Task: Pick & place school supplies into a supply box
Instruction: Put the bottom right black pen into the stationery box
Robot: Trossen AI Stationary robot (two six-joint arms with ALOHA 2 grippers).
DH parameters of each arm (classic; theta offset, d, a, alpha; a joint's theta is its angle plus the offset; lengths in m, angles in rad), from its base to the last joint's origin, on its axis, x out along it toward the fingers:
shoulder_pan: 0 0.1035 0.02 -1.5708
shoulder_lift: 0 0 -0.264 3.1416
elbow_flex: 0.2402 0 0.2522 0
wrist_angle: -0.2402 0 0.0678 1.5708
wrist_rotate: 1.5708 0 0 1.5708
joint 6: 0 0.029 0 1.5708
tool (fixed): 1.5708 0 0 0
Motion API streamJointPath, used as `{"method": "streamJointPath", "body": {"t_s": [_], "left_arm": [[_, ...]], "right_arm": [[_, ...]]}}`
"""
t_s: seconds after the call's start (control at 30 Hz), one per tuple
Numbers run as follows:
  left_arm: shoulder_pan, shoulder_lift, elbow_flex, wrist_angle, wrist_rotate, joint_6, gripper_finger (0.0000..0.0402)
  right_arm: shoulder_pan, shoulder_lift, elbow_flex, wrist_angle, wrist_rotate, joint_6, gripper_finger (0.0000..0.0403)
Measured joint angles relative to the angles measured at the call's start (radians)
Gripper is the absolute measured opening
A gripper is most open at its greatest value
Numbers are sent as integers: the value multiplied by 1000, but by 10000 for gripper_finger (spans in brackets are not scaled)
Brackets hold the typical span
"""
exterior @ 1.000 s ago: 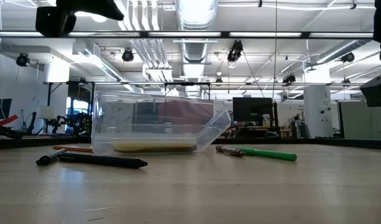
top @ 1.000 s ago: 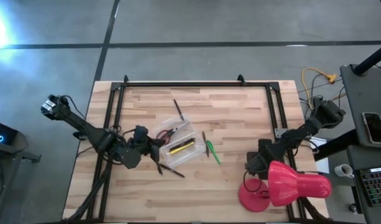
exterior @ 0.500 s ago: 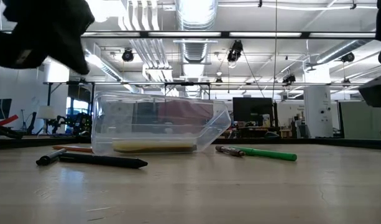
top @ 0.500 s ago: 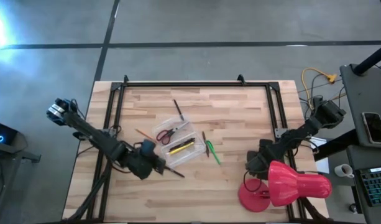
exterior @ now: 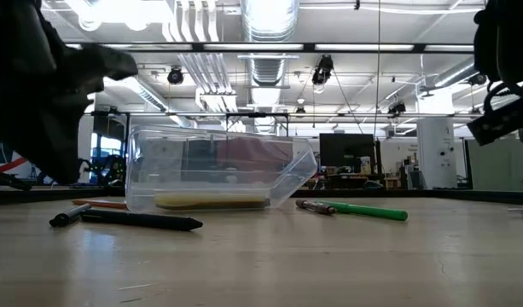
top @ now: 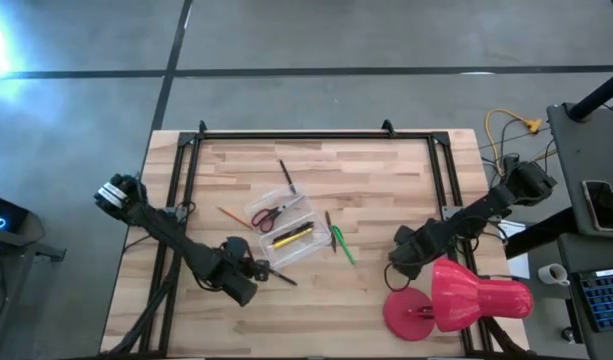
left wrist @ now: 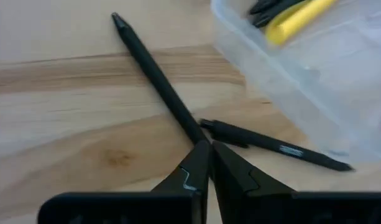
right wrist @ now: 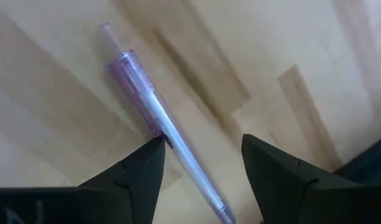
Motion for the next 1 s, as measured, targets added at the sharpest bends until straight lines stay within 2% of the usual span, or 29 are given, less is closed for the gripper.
{"method": "streamJointPath", "body": {"t_s": [0.1, 0.37, 0.47, 0.67, 0.8, 1.0], "left_arm": [[-7, 31, 5, -4, 11, -23, 31], [-53, 60, 64, -25, 50, -56, 147], [-47, 60, 77, -80, 48, -64, 175], [18, 60, 42, -104, 48, -149, 184], [67, 60, 36, -91, 19, -149, 184], [143, 82, 35, -90, 42, -123, 171]], "right_arm": [[0, 1, 6, -3, 34, 6, 206], [-1, 1, 50, -3, 55, 123, 206], [0, 1, 62, -3, 70, 156, 206], [-19, 1, 63, -18, 122, 154, 206], [-38, 1, 63, -60, 144, 140, 206], [-42, 2, 63, -62, 150, 40, 206]]}}
